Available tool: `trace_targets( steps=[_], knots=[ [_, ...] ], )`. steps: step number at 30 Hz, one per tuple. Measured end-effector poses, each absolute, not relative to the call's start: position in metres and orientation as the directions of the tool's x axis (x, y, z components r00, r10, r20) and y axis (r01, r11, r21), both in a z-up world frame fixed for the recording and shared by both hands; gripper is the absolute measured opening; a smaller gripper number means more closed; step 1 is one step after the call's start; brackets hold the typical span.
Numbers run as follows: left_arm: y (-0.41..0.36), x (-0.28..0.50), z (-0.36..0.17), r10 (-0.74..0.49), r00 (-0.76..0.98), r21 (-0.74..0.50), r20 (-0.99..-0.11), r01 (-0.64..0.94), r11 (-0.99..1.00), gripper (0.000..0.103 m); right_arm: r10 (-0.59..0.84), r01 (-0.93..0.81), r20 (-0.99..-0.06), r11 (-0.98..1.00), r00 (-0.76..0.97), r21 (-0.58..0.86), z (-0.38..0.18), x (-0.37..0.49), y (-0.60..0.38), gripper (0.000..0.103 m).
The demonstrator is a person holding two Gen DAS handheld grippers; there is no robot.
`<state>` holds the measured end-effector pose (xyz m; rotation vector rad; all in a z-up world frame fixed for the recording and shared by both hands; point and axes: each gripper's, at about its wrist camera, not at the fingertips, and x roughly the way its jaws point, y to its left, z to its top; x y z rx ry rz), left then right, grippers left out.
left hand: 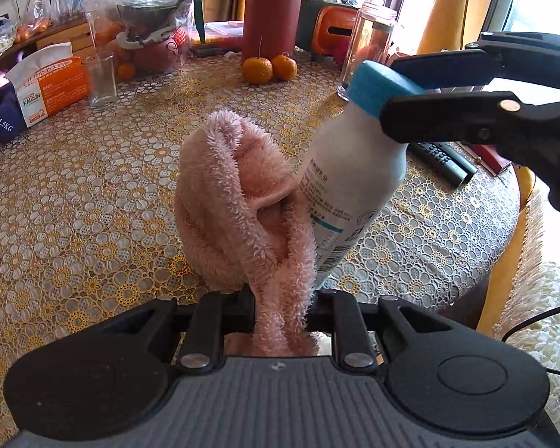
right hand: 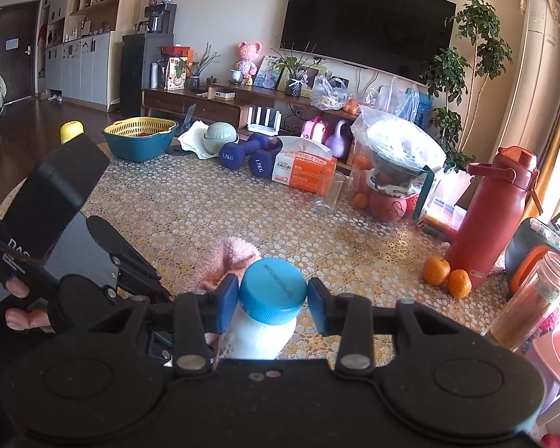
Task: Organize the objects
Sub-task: 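Keep rubbing the bottle side along the hanging towel with the right gripper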
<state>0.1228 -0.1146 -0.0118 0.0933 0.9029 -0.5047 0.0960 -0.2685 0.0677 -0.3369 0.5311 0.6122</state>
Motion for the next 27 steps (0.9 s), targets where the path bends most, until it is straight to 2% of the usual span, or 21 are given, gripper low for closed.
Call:
trace_targets(
  steps=[5, 11, 18, 27],
  knots=[
    [-0.107, 0.126, -0.013, -0.364, 0.521, -0.129, -0.772, 0.432, 0.892, 0.02, 0.451, -0.61, -0.562, 0.782, 0.693, -0.125, 0.068, 0.099, -0.272, 0.04],
    [-0.088, 0.108, 0.017, -0.363, 0.586, -0.112, -0.725, 0.419, 0.901, 0.02, 0.449, -0.61, -0.559, 0.781, 0.697, -0.134, 0.067, 0.099, -0.268, 0.04],
    [-0.077, 0.083, 0.048, -0.415, 0.611, -0.121, -0.674, 0.463, 0.878, 0.02, 0.441, -0.605, -0.559, 0.783, 0.702, -0.142, 0.065, 0.1, -0.263, 0.04],
    [-0.085, 0.073, 0.044, -0.44, 0.584, -0.119, -0.683, 0.505, 0.855, 0.02, 0.428, -0.602, -0.567, 0.783, 0.704, -0.156, 0.065, 0.102, -0.257, 0.04]
  ],
)
